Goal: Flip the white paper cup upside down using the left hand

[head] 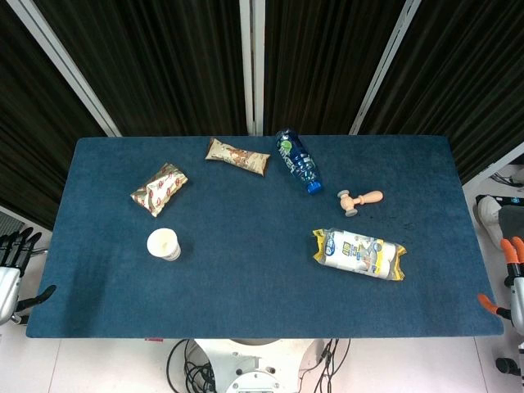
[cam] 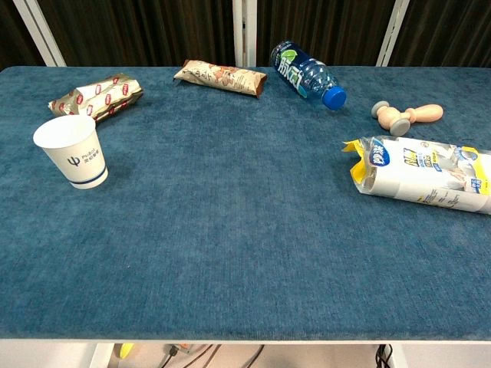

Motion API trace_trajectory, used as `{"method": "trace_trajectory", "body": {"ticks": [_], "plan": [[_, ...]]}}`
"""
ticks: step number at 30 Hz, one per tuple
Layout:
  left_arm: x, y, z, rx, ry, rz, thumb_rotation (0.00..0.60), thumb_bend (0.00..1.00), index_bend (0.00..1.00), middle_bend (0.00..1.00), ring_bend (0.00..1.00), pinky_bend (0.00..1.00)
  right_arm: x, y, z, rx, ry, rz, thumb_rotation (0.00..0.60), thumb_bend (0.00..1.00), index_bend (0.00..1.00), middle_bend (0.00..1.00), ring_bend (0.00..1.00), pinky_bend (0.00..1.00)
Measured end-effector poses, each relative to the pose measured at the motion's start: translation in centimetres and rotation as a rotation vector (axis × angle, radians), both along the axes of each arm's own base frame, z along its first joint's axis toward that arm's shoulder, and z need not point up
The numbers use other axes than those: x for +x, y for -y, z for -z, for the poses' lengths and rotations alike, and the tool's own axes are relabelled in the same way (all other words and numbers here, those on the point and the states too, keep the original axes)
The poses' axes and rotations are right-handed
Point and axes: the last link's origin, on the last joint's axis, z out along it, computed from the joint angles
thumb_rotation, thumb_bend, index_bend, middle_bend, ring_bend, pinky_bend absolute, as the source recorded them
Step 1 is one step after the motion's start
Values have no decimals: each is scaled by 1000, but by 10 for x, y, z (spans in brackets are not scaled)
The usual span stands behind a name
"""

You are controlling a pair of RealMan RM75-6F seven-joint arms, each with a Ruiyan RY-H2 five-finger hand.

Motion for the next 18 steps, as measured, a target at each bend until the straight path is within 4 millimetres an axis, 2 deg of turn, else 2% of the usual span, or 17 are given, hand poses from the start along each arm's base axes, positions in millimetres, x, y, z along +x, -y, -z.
{"method": "trace_trajectory", "body": {"ticks": [9, 18], "plan": [[-3, 4, 5, -6, -13, -12, 600, 117, 1, 0, 0, 0, 6, 4, 4, 15, 9, -27, 600, 2, 0, 0, 0, 0], [8, -1, 10, -45, -10, 17, 600, 117, 2, 0, 0, 0, 12, 8, 5, 18, 15, -54, 600, 2, 0, 0, 0, 0]]}}
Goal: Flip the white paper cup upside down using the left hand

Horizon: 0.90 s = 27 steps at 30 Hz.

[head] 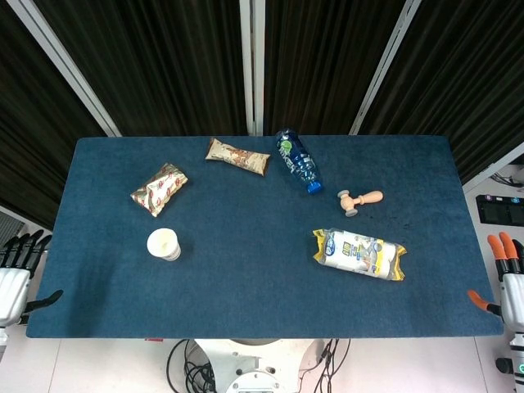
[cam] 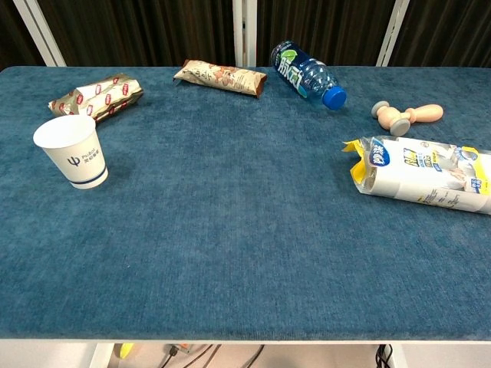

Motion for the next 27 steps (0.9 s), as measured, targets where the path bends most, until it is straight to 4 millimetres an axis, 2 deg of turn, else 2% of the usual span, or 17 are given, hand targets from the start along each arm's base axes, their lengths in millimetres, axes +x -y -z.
{"method": "trace_trajectory", "body": {"ticks": [6, 12, 20, 27], "plan": [[29, -14, 15, -76, -29, 101, 600, 118, 1, 0, 0, 5, 6, 0, 1, 9, -4, -18, 600, 3, 0, 0, 0, 0], [72, -43, 36, -165, -45, 234, 600, 119, 0, 0, 0, 5, 4, -5, -1, 14, 13, -9, 600, 3, 0, 0, 0, 0], [123, -67, 65, -219, -288, 345, 600, 121, 0, 0, 0, 0, 4, -7, -7, -51, -35, -16, 600, 3, 0, 0, 0, 0], [152, -91, 85, -305, -453, 276, 600, 123, 0, 0, 0, 0, 3, -7, -10, -56, -16, -15, 600, 3, 0, 0, 0, 0]]}}
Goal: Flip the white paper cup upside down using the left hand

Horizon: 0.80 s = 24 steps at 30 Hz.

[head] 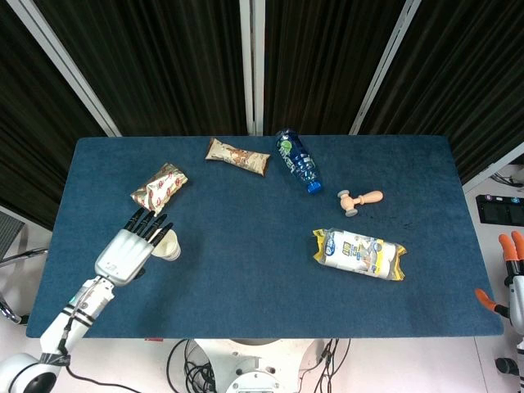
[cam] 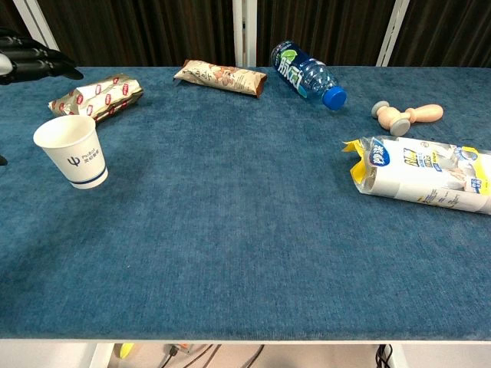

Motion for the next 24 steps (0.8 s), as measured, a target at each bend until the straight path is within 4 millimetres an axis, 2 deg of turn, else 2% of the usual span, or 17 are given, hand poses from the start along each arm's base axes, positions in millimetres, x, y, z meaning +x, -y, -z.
{"method": "trace_trajectory", "body": {"ticks": [6, 11, 16, 24], "plan": [[25, -19, 19, -46, -83, -26, 600, 124, 10, 0, 0, 0, -3, 1, 1, 15, 7, 15, 600, 4, 0, 0, 0, 0], [40, -26, 35, -91, -133, -30, 600, 125, 67, 1, 0, 0, -4, 2, 2, 22, 11, 21, 600, 4, 0, 0, 0, 0], [44, -30, 46, -104, -192, -45, 600, 126, 150, 58, 0, 0, -8, 2, 3, 33, 15, 31, 600, 4, 0, 0, 0, 0], [40, -35, 54, -81, -263, -76, 600, 148, 217, 110, 0, 0, -11, 2, 4, 50, 20, 38, 600, 4, 0, 0, 0, 0]]}}
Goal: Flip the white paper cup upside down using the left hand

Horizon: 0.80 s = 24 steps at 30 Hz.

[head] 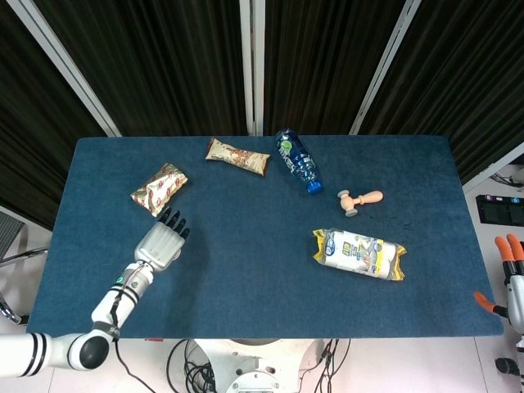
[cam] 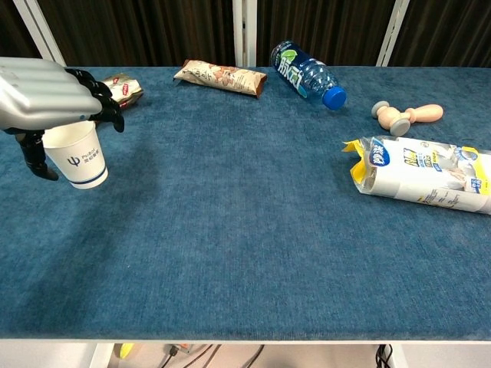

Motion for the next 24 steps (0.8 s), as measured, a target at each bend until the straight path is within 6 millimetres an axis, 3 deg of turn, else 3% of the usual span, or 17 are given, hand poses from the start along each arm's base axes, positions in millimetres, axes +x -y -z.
{"method": "trace_trajectory", "body": {"ticks": [13, 24], "plan": [[-4, -2, 6, 43, -47, -10, 600, 286, 343, 258, 0, 12, -4, 1, 2, 17, -1, 30, 600, 6, 0, 0, 0, 0], [7, 1, 3, 45, 85, 27, 600, 298, 340, 298, 0, 61, -8, 3, 2, 22, 4, 44, 600, 7, 0, 0, 0, 0]]}}
